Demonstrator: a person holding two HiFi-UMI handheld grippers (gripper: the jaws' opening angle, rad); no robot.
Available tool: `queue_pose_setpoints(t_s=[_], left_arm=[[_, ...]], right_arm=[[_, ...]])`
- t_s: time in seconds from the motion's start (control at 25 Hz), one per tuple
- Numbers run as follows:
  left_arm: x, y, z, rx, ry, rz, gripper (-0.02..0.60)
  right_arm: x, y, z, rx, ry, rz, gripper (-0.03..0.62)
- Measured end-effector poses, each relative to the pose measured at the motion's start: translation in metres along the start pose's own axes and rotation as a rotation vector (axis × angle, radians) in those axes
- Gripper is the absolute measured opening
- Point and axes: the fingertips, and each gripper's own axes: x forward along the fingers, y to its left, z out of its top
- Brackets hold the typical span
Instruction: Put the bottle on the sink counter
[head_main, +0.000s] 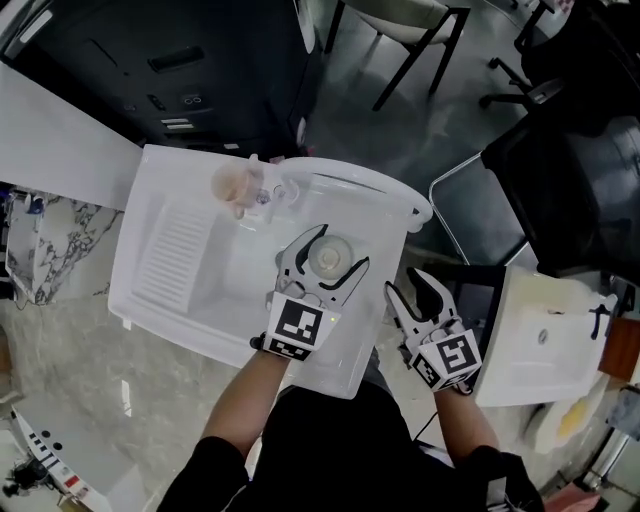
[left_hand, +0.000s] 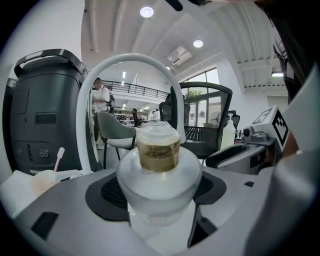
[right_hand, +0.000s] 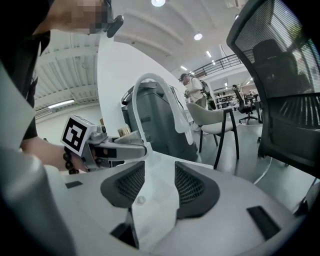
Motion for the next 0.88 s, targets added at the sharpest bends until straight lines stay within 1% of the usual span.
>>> queue_pose_setpoints(t_s=[0.16, 0.44, 0.6, 0.88], left_arm=[[0.018, 0.003, -0.010, -0.006, 0.020, -0.004, 0.348], [0.049, 0.010, -0.030, -0.014, 0.055, 0.020, 0.348], [0.069, 0.009, -0.038, 0.006, 0.077, 0.020, 0.348], [0.099, 0.010, -0.045, 0.030, 0.092, 0.028, 0.348]], right_arm=[[0.001, -0.014, -0.004, 0.015, 0.010, -0.012, 0.198], [-0.002, -0.034, -0.012, 0.041, 0.030, -0.024, 0.186], [-0.005, -0.046, -0.024, 0.051, 0.059, -0.026, 0.179], [-0.009, -0.063, -0.035, 0.057, 0.094, -0.029, 0.176]])
